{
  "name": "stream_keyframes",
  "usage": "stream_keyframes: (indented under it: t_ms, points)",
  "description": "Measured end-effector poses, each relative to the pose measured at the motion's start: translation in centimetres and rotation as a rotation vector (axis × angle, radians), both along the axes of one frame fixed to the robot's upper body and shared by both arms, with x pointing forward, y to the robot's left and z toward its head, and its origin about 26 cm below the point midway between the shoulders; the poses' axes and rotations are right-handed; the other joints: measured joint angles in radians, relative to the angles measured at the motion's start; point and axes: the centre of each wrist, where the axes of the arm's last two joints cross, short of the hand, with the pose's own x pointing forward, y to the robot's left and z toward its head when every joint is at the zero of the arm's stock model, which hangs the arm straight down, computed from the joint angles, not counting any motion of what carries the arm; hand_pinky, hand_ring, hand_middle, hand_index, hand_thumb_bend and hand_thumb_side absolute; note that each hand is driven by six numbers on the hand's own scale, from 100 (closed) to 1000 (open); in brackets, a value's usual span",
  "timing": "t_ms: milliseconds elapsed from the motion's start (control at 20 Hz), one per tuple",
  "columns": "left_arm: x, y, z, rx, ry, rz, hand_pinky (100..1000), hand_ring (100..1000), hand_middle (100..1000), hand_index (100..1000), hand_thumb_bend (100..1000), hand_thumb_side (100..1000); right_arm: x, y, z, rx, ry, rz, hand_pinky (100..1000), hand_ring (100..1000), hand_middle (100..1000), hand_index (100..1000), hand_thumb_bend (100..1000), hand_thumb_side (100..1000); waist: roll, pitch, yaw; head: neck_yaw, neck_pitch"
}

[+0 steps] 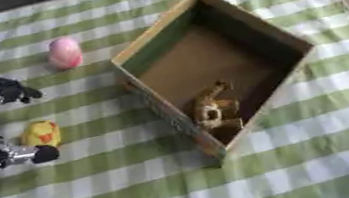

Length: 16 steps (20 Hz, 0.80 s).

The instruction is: Pick up objects on the table and place them in the box.

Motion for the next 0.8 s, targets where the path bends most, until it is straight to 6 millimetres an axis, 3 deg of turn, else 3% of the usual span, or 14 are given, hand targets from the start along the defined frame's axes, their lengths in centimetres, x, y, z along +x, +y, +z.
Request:
stream_keyframes:
  t_ms: [50,300,650,800]
  points:
    - [0.0,0.0,-0.1,0.003,-0.001,0.005,485,772,724,901,690,1000,0.0,0.0,0.0,0.000,0.000,0.000,762,717,529,769,100,1000,-0.002,0.000,0.000,0.000,0.000]
    - [0.1,0.1,-0.6,0.023,-0.029,0.041,476,766,715,887,666,972,0.0,0.0,0.0,0.001,-0.001,0.000,762,717,528,769,100,1000,-0.009,0.003,0.000,0.004,-0.002]
    - [0.8,0.5,-2.0,0.063,-0.024,0.080,472,763,717,895,585,837,0.1,0.1,0.0,0.007,-0.004,0.003,763,719,527,769,100,1000,-0.014,0.011,-0.001,0.009,-0.005]
    - [1.1,0.8,-2.7,0.067,0.004,0.090,470,760,713,897,572,822,0.1,0.2,0.0,0.008,-0.004,0.004,763,719,527,769,100,1000,-0.015,0.014,-0.001,0.010,-0.010]
